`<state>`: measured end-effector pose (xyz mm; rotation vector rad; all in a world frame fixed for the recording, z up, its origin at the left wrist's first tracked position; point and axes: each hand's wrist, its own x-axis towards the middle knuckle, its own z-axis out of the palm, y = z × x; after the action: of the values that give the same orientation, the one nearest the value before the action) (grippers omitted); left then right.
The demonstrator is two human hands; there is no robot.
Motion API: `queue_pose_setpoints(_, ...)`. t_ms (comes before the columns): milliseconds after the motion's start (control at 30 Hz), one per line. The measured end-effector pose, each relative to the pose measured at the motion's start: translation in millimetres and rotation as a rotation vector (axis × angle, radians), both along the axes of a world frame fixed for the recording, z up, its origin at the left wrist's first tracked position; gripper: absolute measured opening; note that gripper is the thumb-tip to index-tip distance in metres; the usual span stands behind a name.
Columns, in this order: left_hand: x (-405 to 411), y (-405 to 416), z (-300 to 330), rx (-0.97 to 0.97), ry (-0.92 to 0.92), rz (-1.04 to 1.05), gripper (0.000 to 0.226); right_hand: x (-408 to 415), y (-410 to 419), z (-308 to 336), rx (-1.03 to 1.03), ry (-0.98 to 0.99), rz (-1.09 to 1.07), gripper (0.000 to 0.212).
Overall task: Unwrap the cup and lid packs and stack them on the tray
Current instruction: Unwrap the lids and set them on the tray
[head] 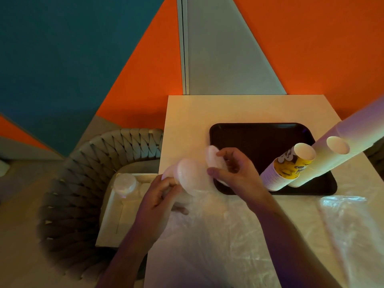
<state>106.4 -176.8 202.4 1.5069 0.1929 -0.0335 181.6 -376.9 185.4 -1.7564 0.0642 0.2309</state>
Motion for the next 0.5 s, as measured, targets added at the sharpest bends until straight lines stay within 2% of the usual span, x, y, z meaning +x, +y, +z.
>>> queue_pose_setpoints(100, -1, 3, -5, 0.028, 0.028, 0.033, 0.035, 18, -19, -25, -0.251, -0.056, -0.135, 0.051)
queue_pose_setpoints(200, -2, 5, -7, 0.01, 0.062, 0.067, 0.029, 35, -32, -56, -0.461, -0.081, -0.165, 0.055)
queue_pose_setpoints(367, -1, 8, -9, 0.014, 0.1, 0.102, 0.018, 49, -42, -99, -0.659, -0.046, -0.058, 0.058)
queue_pose_setpoints(500, -2, 9, -11, 0.025, 0.134, 0.118, 0.018, 52, -40, -109, -0.728, -0.042, 0.034, 0.061)
